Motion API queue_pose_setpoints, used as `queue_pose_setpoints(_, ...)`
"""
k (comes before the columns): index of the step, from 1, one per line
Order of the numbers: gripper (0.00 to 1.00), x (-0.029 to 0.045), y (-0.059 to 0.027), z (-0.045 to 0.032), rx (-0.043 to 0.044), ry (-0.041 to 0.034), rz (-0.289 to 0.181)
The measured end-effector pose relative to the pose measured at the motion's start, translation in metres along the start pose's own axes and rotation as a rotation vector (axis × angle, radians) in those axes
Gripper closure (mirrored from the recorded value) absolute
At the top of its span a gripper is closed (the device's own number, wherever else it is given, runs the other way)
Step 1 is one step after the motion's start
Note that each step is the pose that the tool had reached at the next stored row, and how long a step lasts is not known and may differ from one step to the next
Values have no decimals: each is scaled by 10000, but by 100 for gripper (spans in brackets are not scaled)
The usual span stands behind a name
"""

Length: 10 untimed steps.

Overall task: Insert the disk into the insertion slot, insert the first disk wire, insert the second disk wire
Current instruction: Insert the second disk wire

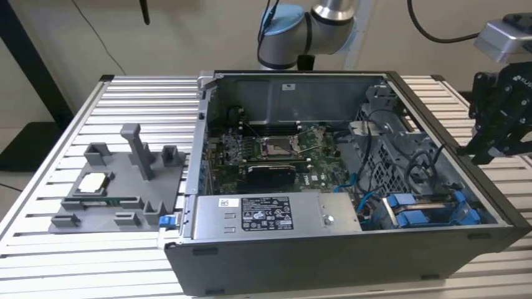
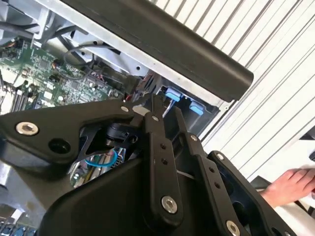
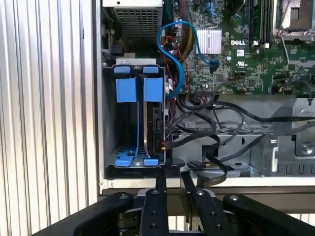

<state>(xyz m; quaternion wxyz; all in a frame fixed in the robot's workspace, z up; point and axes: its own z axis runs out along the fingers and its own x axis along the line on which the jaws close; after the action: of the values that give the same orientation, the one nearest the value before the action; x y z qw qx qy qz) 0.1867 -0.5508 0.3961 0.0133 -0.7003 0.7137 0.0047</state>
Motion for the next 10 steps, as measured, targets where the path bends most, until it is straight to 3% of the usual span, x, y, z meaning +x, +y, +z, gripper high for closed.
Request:
queue_pose_setpoints(6,74,-133,-6,2,1,-52,-1)
queue_pose_setpoints(8,74,-163,-17,11,1,-98,1)
queue_pose_setpoints(10,74,-172,-38,31,-1,-204,2)
